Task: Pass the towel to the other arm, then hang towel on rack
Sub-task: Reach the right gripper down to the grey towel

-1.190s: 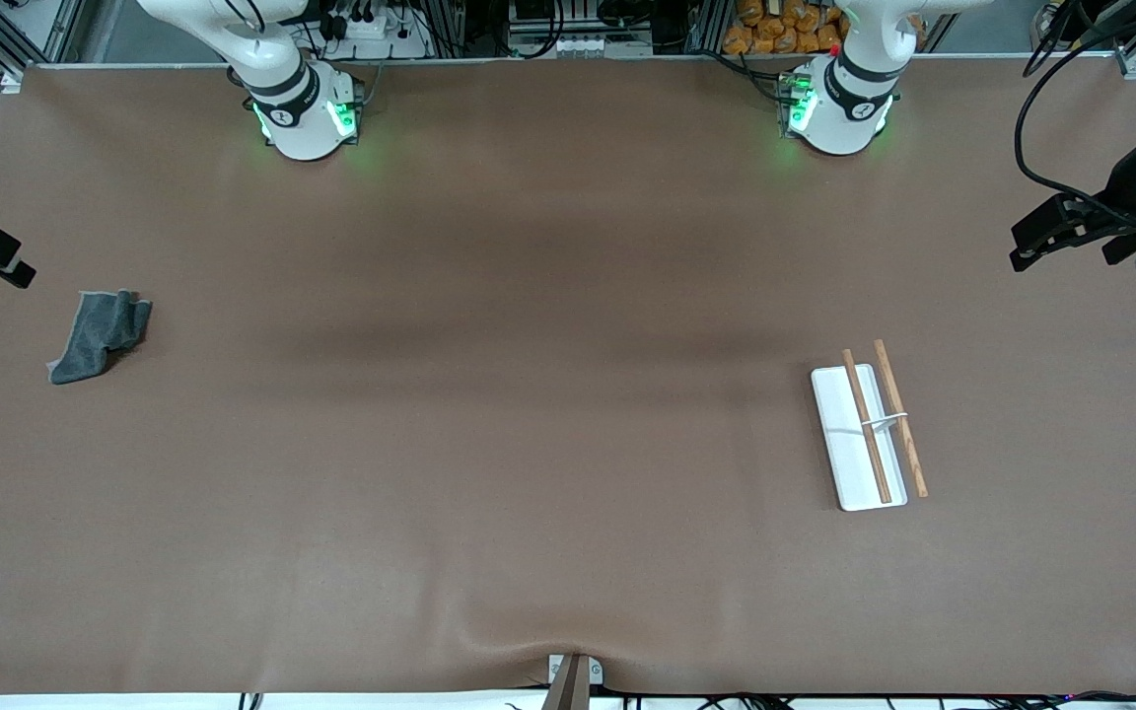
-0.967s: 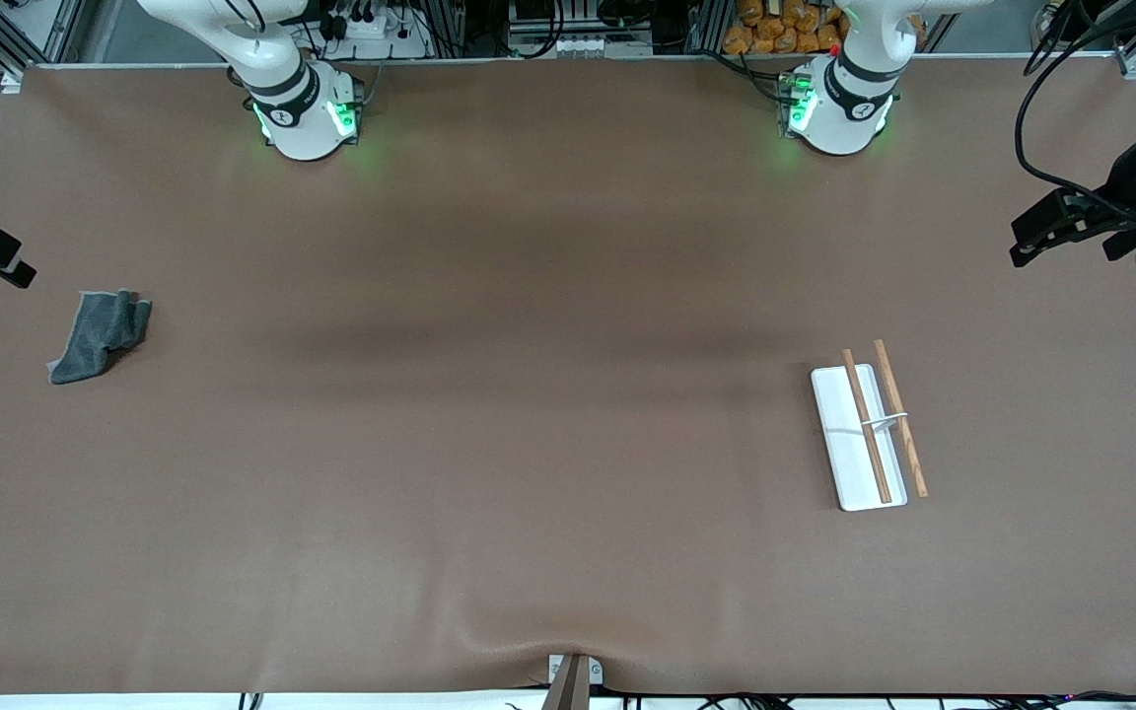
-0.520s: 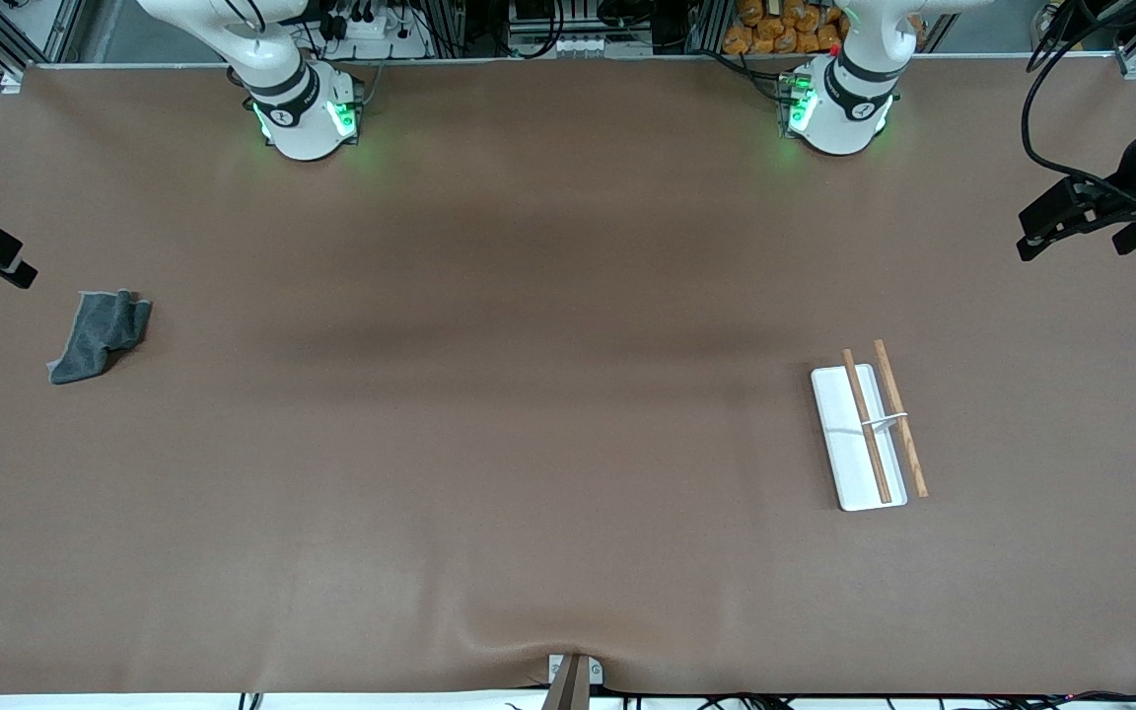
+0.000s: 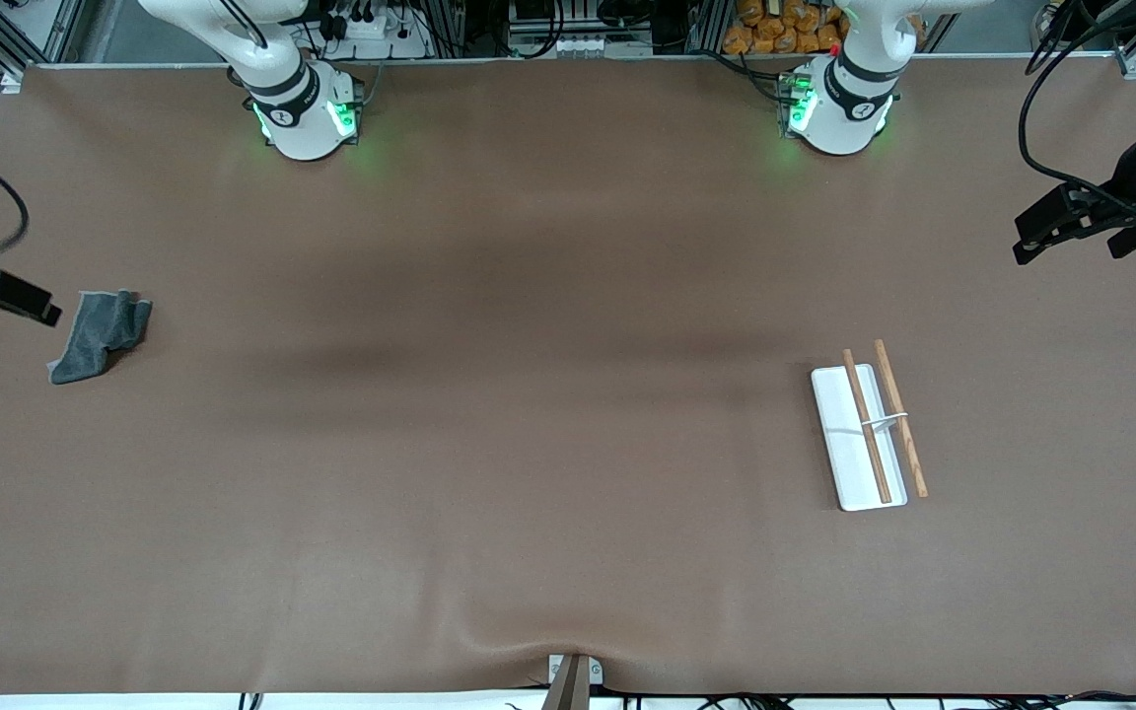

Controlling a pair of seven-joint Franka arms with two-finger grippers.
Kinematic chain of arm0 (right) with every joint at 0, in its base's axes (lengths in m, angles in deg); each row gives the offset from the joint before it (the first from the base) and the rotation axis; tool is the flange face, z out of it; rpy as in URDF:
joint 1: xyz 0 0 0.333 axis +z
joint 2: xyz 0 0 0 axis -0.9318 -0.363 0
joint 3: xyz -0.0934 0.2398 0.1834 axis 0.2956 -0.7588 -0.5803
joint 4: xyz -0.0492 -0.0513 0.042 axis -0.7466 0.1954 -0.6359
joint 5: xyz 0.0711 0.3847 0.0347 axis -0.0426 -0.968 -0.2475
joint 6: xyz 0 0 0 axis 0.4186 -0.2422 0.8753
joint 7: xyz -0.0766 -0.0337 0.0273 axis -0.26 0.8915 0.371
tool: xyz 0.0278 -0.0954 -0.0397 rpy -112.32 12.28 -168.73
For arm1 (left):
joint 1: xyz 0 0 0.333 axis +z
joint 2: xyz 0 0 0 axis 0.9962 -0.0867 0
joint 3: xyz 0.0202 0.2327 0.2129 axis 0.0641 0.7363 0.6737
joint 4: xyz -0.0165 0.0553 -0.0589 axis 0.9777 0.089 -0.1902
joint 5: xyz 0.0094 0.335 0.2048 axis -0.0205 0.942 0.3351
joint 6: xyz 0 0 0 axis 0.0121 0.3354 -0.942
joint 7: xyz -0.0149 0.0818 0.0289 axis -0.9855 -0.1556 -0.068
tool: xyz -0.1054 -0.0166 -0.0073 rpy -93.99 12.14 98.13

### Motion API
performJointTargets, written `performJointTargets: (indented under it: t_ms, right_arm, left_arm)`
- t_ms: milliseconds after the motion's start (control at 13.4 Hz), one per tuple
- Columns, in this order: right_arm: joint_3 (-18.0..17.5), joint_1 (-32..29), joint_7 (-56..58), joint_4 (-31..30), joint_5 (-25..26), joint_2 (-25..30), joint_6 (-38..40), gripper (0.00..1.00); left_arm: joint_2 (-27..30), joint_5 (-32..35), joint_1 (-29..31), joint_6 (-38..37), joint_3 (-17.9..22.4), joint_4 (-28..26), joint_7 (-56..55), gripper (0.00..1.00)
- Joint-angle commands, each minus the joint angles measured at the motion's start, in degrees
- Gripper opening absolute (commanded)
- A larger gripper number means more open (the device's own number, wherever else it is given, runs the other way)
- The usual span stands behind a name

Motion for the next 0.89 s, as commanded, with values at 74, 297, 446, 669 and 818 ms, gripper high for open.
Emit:
performJointTargets:
  t_ms: [74, 297, 446, 669, 818]
  right_arm:
    - [-0.5, -5.7, 1.6, -0.3, 0.8, -4.1, 0.5, 1.0]
    - [-0.4, -10.3, 3.1, -2.1, 0.8, -7.3, 4.9, 1.0]
    - [-0.4, -12.9, 3.2, -4.9, 0.9, -8.9, 4.2, 1.0]
    - [-0.4, -15.3, 3.2, -7.8, 1.2, -12.7, -2.8, 1.0]
    - [-0.4, -16.0, 3.2, -11.6, 4.2, -13.8, -8.6, 1.0]
  left_arm:
    - [-0.6, -0.5, 0.0, -1.1, 0.1, 1.4, 0.6, 1.0]
    - [-1.2, -0.5, -0.2, -1.1, 0.1, 1.4, 0.6, 1.0]
    - [-1.2, -0.6, -0.1, -1.1, 0.1, 1.4, 0.6, 1.0]
    - [-1.2, -0.6, 0.1, -1.1, 0.1, 1.4, 0.7, 1.0]
    - [-1.2, -0.6, 0.2, -1.1, 0.0, 1.4, 0.7, 1.0]
